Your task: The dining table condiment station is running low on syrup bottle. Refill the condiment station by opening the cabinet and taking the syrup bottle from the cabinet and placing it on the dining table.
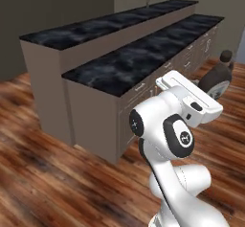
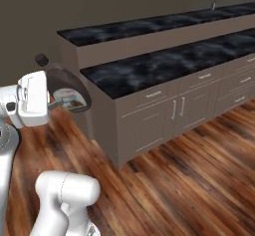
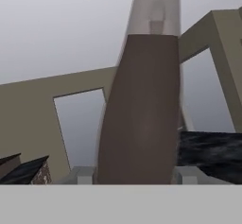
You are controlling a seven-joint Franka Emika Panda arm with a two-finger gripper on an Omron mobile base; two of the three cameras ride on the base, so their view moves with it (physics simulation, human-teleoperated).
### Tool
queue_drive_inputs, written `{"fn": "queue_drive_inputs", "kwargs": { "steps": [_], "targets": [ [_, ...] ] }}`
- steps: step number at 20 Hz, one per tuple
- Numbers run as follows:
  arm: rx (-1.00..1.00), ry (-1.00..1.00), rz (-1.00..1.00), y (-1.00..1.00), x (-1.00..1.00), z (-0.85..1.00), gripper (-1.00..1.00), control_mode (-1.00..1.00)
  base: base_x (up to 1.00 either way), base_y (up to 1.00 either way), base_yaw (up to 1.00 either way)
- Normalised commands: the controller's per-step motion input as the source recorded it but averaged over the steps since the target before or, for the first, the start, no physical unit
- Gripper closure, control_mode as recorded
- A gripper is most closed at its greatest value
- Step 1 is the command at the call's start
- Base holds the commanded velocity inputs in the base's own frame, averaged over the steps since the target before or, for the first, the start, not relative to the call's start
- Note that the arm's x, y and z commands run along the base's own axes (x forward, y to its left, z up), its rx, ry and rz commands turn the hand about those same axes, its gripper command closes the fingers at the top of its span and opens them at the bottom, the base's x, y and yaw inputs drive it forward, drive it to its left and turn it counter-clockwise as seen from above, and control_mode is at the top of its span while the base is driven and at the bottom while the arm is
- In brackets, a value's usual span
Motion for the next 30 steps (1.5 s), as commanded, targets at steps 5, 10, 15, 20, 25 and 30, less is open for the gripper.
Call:
{"fn": "queue_drive_inputs", "kwargs": {
  "steps": [5, 10, 15, 20, 25, 30],
  "targets": [
    [0.00, 0.00, 0.00, 0.00, 0.00, 0.00, 1.00, 1.00, 0.88, 1.00, -0.11],
    [0.00, 0.00, 0.00, 0.00, 0.00, 0.00, 1.00, 1.00, 0.87, 1.00, -0.11],
    [0.00, 0.00, 0.00, 0.00, 0.00, 0.00, 1.00, 1.00, 0.88, 1.00, -0.11],
    [0.00, 0.00, 0.00, 0.00, 0.00, 0.00, 1.00, 1.00, 0.89, 1.00, -0.11],
    [0.00, 0.00, 0.00, 0.00, 0.00, 0.00, 1.00, 1.00, 0.88, 1.00, -0.11],
    [0.00, 0.00, 0.00, 0.00, 0.00, 0.00, 1.00, 1.00, 0.88, 1.00, -0.11]
  ]
}}
